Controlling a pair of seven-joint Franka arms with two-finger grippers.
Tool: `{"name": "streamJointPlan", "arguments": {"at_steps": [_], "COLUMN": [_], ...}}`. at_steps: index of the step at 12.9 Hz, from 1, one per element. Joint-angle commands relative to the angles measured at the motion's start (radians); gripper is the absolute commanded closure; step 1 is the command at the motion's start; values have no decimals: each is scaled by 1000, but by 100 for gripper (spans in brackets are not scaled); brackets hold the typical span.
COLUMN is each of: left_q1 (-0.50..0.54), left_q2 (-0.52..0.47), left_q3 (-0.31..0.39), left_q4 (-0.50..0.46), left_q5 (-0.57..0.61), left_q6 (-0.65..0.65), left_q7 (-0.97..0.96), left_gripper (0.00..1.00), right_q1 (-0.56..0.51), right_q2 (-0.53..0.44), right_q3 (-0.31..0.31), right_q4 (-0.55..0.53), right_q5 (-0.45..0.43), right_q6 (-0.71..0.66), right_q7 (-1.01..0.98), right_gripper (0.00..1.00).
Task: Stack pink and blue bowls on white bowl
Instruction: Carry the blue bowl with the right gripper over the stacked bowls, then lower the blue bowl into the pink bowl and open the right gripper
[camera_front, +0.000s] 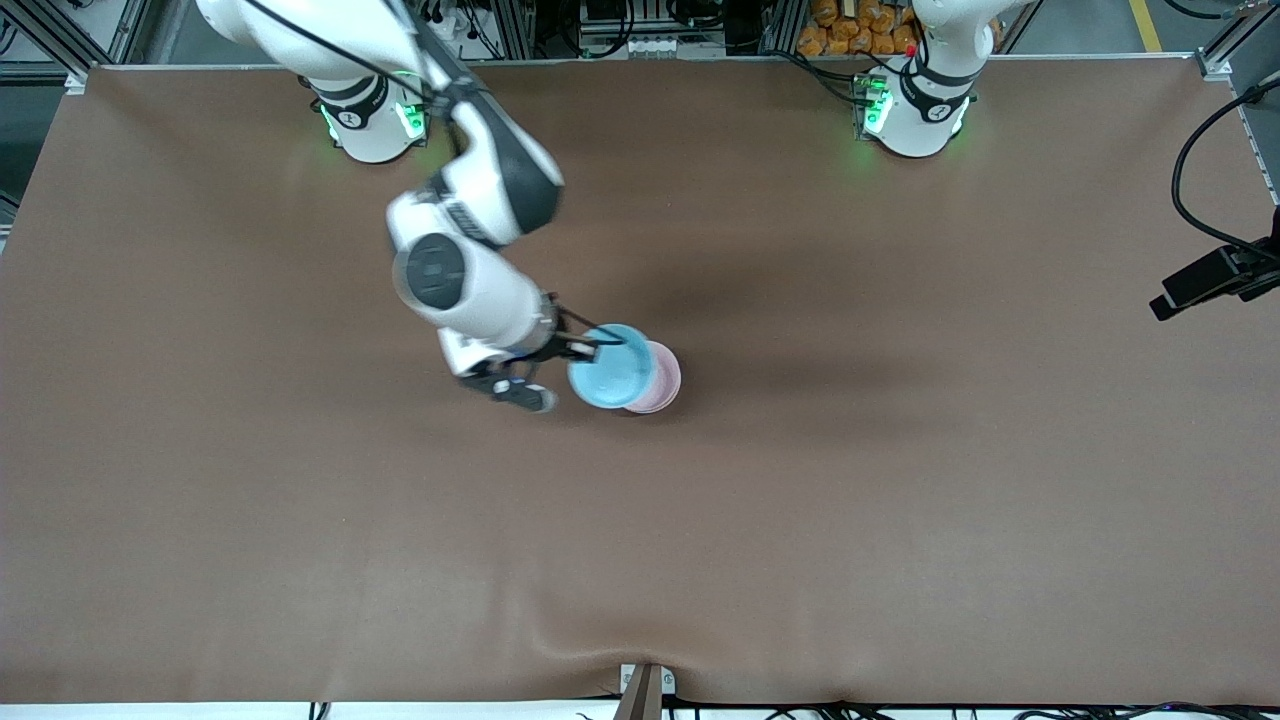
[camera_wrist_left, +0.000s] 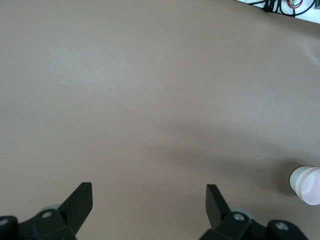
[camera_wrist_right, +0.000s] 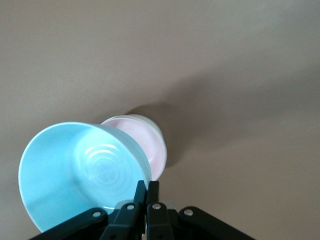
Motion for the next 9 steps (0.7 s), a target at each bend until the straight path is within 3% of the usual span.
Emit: {"name": "streamJointPlan", "arguments": {"at_steps": [1, 6, 9], "left_q1": [11, 2, -204], "left_q2": [-12, -32, -80], "left_q3": [-4, 25, 249], "left_q4": [-5, -19, -86], "left_q5": [-3, 3, -9], "left_q6": [-14, -18, -18], "left_q7": [29, 109, 115], "left_gripper": [0, 0, 0], "right_q1": [25, 34, 46], "right_q2": [54, 82, 98], "right_q3": [-22, -24, -24], "right_q4": [20, 11, 6], "right_q5": [22, -6, -7], "right_q6": [28, 75, 82], "right_q7": [25, 40, 46], "right_gripper": [100, 100, 100]}}
